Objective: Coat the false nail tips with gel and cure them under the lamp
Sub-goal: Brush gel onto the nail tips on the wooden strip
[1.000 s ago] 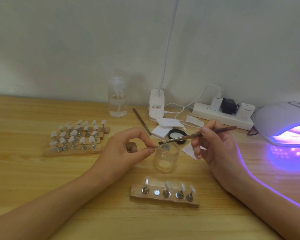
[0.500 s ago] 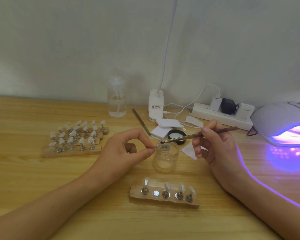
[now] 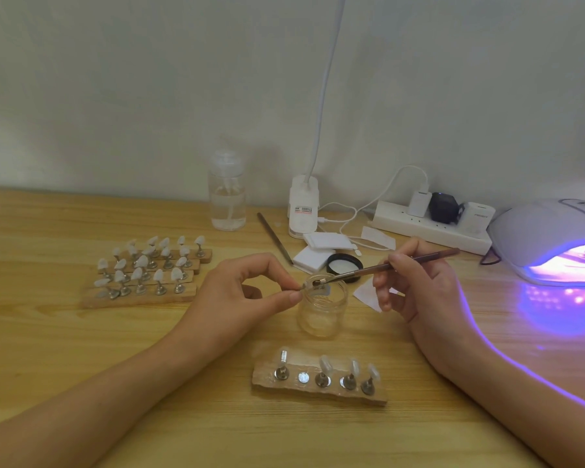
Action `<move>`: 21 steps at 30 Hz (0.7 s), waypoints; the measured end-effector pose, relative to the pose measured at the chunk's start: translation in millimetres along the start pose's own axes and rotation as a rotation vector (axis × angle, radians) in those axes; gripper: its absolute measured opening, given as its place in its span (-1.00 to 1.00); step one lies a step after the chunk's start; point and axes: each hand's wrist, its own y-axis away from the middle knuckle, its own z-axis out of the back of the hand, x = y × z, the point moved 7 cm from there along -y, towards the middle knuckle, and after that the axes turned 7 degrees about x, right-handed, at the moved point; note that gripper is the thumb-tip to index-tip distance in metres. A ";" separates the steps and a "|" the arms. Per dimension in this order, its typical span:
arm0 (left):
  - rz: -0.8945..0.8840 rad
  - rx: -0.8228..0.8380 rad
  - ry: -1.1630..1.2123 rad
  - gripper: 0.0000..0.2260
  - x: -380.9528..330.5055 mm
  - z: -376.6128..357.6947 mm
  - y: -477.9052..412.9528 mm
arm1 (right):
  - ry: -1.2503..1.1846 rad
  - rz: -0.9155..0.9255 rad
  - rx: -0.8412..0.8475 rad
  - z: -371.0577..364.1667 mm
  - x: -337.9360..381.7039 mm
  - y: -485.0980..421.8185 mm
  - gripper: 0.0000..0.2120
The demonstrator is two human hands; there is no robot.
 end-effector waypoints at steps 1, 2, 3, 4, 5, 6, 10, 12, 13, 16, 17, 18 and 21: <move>-0.002 0.005 0.001 -0.86 -0.2 -0.3 0.0 | -0.022 0.007 0.002 0.4 0.7 -0.3 -0.76; -0.003 0.008 0.001 -0.84 -0.3 -0.4 0.0 | -0.039 0.015 0.019 -1.2 2.1 -0.5 -0.76; -0.003 0.008 0.000 -0.82 -0.4 -0.3 0.0 | -0.039 0.023 0.040 -3.7 3.6 -0.4 -0.78; -0.002 0.006 -0.003 -0.82 -0.5 -0.2 -0.1 | -0.021 0.024 0.054 -5.7 4.1 0.0 -0.81; -0.003 0.005 -0.009 -0.82 -0.9 -0.3 0.0 | 0.002 0.019 0.055 -5.7 3.0 0.8 -0.83; -0.006 0.002 -0.017 -0.82 -1.4 -0.2 -0.1 | 0.019 0.011 0.043 -4.4 1.6 1.0 -0.83; -0.006 0.002 -0.022 -0.79 -2.8 -0.9 -0.1 | -0.032 0.012 0.001 0.1 1.8 0.7 -0.81; 0.005 0.011 -0.011 -0.80 -1.4 -1.5 -0.2 | -0.028 0.029 0.036 -4.3 4.3 1.1 -0.81; 0.012 0.014 -0.006 -0.80 -0.6 -1.8 -0.5 | -0.003 0.033 0.042 -5.2 4.4 1.7 -0.81; 0.025 0.011 0.006 -0.80 0.3 -1.3 -0.7 | 0.027 0.022 -0.012 -0.6 2.7 2.0 -0.79; 0.028 0.010 0.007 -0.80 0.1 -1.2 -0.5 | 0.003 0.019 -0.025 0.8 2.7 2.1 -0.79; 0.029 0.011 0.009 -0.80 0.0 -1.2 -0.4 | -0.026 0.021 -0.019 0.5 3.2 1.7 -0.79; 0.039 0.012 0.005 -0.78 1.3 -1.3 -0.5 | -0.016 0.021 0.046 -5.8 4.2 1.4 -0.84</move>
